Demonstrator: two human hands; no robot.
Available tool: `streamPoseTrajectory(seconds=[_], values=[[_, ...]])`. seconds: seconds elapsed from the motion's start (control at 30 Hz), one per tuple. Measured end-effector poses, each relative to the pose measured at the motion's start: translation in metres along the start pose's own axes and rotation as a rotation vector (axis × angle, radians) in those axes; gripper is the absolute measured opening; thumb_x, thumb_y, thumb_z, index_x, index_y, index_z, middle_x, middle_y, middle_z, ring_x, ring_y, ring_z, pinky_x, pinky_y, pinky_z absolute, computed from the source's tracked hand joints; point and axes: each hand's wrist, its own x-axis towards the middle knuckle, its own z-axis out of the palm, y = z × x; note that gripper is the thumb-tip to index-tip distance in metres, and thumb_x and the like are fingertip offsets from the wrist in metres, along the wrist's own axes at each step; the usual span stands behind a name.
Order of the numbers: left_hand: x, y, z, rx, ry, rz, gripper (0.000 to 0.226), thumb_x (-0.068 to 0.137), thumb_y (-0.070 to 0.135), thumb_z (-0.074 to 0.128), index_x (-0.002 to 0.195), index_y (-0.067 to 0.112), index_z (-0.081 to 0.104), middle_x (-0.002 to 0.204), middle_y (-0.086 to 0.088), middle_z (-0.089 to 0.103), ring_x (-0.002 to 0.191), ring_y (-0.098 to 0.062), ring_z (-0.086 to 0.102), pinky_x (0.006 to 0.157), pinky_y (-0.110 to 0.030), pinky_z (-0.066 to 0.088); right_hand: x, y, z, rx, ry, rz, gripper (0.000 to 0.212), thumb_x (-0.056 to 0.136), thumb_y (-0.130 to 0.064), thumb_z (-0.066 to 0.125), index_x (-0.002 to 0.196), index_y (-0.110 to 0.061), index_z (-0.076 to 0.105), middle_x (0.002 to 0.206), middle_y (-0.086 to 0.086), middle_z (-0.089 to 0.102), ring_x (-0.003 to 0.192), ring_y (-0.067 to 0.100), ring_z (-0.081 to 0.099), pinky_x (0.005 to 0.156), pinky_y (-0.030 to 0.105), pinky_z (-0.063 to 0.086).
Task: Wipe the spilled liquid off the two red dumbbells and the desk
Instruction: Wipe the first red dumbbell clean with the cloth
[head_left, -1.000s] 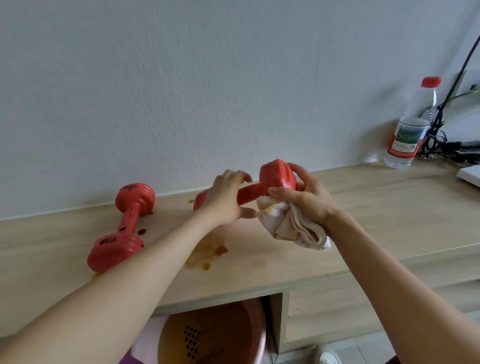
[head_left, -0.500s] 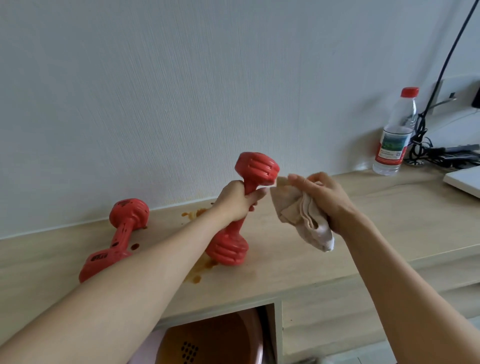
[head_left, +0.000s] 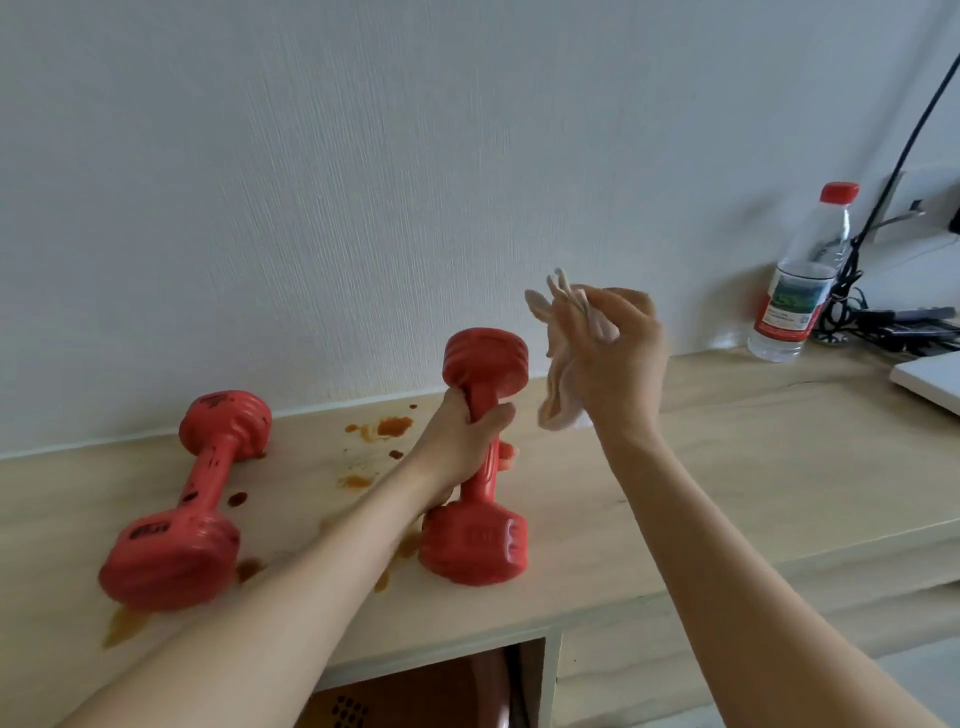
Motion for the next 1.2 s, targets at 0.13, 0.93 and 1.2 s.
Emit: streamPoseTrajectory(seconds=[0.13, 0.93, 1.2], values=[[-0.001, -0.006, -0.003, 0.067, 0.02, 0.075, 0.026, 0.088, 0.019, 0.058, 0.108, 0.007, 0.047, 0.072, -0.007, 0.06, 0.049, -0.012, 0.059, 0.051, -0.028, 0.048, -0.019, -0.004, 0.027, -0.149, -0.166, -0.334, 0.022, 0.087, -0.037, 0.062, 0.099, -0.022, 0.073, 0.111, -0.004, 0.056, 0.097, 0.007, 0.057, 0.087, 0.025, 0.044], [-0.025, 0.007, -0.009, 0.36, 0.024, 0.308, 0.015, 0.084, 0.004, 0.051, 0.083, 0.016, 0.042, 0.067, -0.007, 0.057, 0.054, -0.015, 0.062, 0.043, -0.023, 0.049, -0.013, 0.001, 0.026, -0.184, -0.476, -0.166, 0.025, 0.097, -0.029, 0.048, 0.114, -0.025, 0.066, 0.111, -0.011, 0.06, 0.105, 0.005, 0.055, 0.097, 0.025, 0.043], [-0.022, 0.004, -0.016, 0.301, 0.018, 0.272, 0.017, 0.085, 0.002, 0.048, 0.092, 0.017, 0.044, 0.07, -0.003, 0.058, 0.05, -0.01, 0.061, 0.043, -0.02, 0.048, -0.034, 0.013, 0.032, -0.332, -0.458, -0.534, 0.028, 0.094, -0.021, 0.051, 0.118, -0.019, 0.065, 0.129, -0.003, 0.057, 0.127, 0.016, 0.042, 0.103, 0.016, 0.03]])
